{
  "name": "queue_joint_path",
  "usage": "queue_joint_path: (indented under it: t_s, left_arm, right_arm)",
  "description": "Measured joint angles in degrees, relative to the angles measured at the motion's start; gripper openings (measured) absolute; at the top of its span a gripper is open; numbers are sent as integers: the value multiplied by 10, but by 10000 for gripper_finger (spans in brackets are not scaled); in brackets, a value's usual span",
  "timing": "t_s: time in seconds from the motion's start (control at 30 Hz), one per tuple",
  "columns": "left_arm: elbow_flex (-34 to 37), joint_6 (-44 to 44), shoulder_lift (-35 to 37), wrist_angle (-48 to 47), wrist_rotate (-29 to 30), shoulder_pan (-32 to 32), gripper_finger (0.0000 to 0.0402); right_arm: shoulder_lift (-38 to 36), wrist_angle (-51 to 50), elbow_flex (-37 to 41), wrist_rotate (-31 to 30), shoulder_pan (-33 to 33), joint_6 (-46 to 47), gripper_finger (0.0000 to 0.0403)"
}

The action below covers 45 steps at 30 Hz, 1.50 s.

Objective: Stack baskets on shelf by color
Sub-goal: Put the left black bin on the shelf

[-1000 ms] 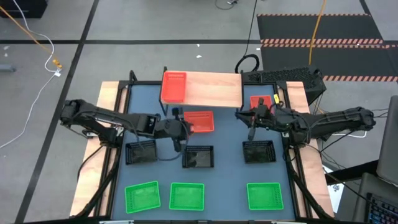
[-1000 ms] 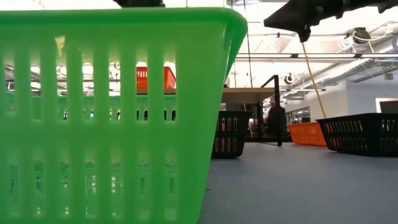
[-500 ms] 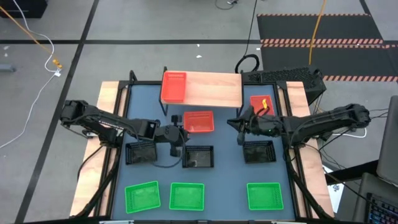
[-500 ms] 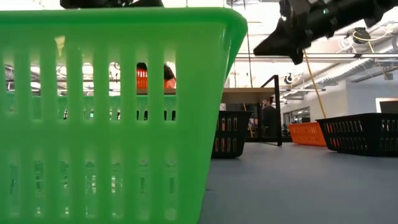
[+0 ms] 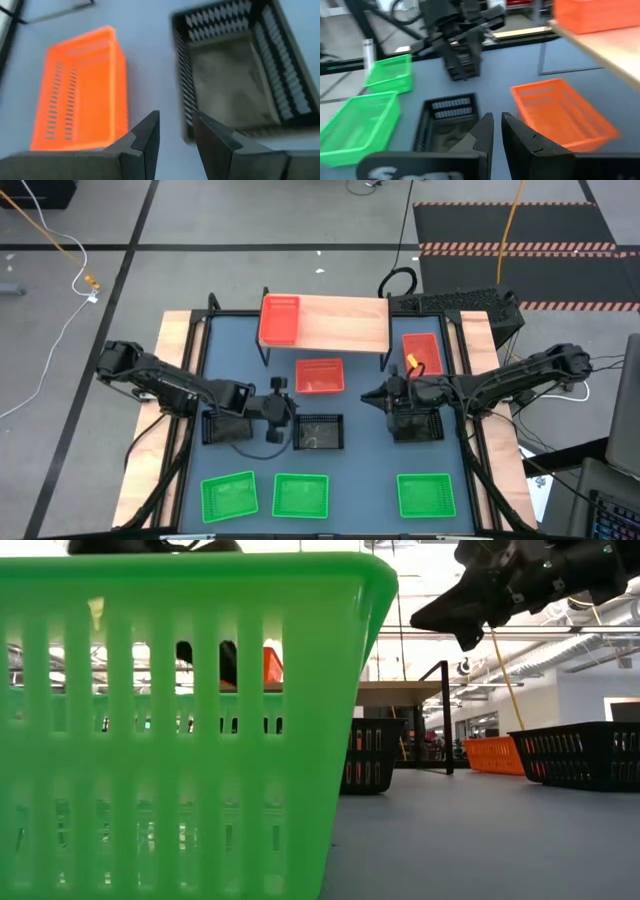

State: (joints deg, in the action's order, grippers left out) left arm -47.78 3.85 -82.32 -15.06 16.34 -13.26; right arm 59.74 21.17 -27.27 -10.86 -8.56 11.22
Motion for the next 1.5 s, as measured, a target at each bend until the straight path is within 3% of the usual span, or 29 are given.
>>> queue_joint_path:
  t_s: [0.27, 0.53, 0.73, 1.3, 1.5]
  left_arm:
    - [-9, -30, 10, -83, 0, -66, 122]
    - [-99, -415, 34, -351, 2, -71, 122]
    - [-81, -648, 27, -360, 4, -60, 122]
    - [-16, -828, 24, -373, -34, -44, 122]
    - [-16, -850, 24, -409, -41, -44, 122]
  right_arm:
    - [3, 4, 0, 5, 3, -2, 57]
    - [3, 14, 0, -6, 3, 0, 79]
    - [3, 12, 0, -43, 3, 21, 80]
    - [3, -1, 4, -42, -3, 31, 80]
    - [3, 18, 32, -44, -3, 47, 80]
